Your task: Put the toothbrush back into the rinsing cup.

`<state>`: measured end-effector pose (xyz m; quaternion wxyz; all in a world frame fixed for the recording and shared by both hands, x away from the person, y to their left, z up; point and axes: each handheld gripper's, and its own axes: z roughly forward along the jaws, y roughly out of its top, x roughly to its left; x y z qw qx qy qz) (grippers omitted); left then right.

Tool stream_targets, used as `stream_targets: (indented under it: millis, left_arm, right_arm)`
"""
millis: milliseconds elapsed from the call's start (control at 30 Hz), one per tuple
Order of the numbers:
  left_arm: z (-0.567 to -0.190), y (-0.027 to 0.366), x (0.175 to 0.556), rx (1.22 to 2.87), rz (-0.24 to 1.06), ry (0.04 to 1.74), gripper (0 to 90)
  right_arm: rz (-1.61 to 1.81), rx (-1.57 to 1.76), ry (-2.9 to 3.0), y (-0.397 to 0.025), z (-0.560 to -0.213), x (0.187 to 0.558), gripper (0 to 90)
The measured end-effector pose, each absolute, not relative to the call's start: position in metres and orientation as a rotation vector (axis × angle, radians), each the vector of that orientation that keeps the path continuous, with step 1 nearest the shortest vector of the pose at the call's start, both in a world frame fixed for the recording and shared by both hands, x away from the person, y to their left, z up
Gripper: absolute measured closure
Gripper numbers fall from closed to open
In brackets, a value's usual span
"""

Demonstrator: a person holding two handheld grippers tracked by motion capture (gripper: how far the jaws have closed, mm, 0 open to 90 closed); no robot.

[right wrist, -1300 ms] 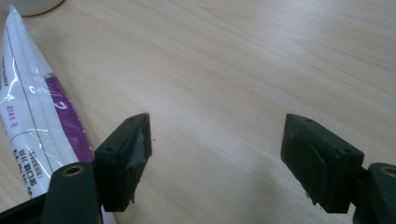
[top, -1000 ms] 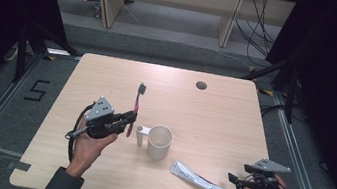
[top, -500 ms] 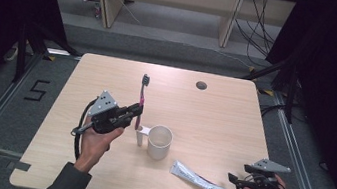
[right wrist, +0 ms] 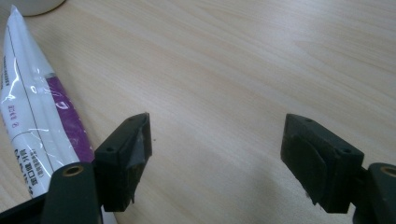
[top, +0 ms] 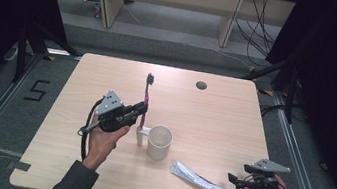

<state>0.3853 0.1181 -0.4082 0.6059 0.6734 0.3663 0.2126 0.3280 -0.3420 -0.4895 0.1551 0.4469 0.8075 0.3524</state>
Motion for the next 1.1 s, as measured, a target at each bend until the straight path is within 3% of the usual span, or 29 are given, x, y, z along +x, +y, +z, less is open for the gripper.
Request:
stream_targets:
  millis: [1100]
  left_arm:
    - [-0.451, 0.121, 0.382, 1.628, 0.469, 0.889, 82.9]
  right_arm:
    - [1.009, 1.284, 2.318, -0.341, -0.490, 0.328, 25.4]
